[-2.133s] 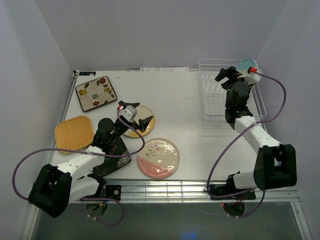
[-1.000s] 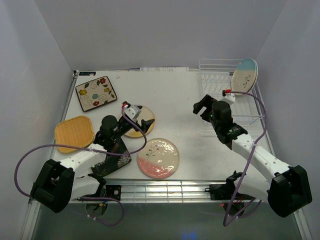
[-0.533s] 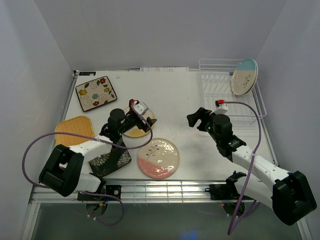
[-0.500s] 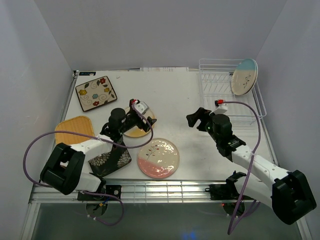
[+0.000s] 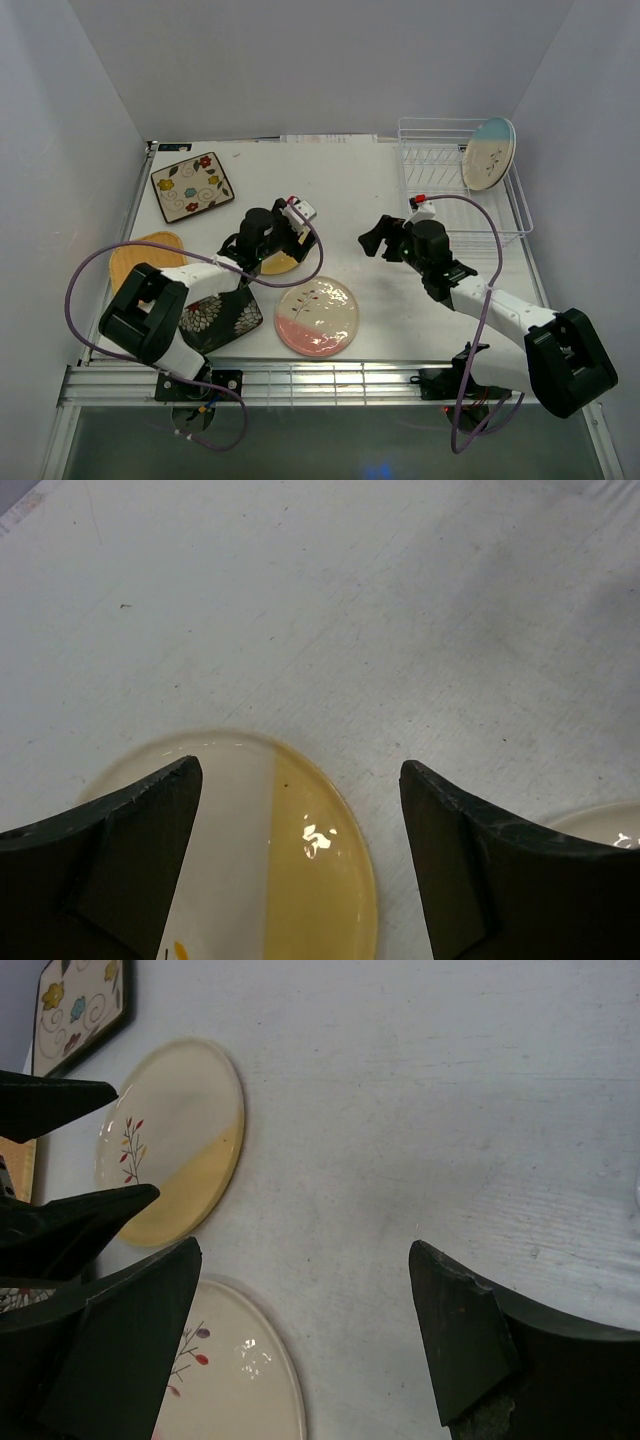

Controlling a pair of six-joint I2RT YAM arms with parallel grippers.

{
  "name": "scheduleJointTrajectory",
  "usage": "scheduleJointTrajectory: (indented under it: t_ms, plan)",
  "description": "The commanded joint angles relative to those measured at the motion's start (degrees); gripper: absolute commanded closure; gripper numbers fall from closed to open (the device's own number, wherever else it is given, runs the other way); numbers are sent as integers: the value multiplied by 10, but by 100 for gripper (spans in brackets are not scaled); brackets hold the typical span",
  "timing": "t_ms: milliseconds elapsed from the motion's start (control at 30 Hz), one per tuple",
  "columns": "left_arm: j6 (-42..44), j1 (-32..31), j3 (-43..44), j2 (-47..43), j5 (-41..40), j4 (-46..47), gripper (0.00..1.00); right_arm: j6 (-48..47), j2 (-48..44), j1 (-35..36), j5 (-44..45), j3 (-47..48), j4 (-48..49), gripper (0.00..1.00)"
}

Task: Load the plates into the dish rack
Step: Pick up the plate at the center of the board.

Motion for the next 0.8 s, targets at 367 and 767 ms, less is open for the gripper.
scheduleJointTrajectory:
  t_ms: [367, 767]
  plan:
    - [32, -40, 110, 105, -95, -134, 25, 11, 21, 5, -31, 31, 43, 10]
    - [25, -40, 163, 168, -100, -202, 43, 12, 26, 5, -8, 33, 40, 10]
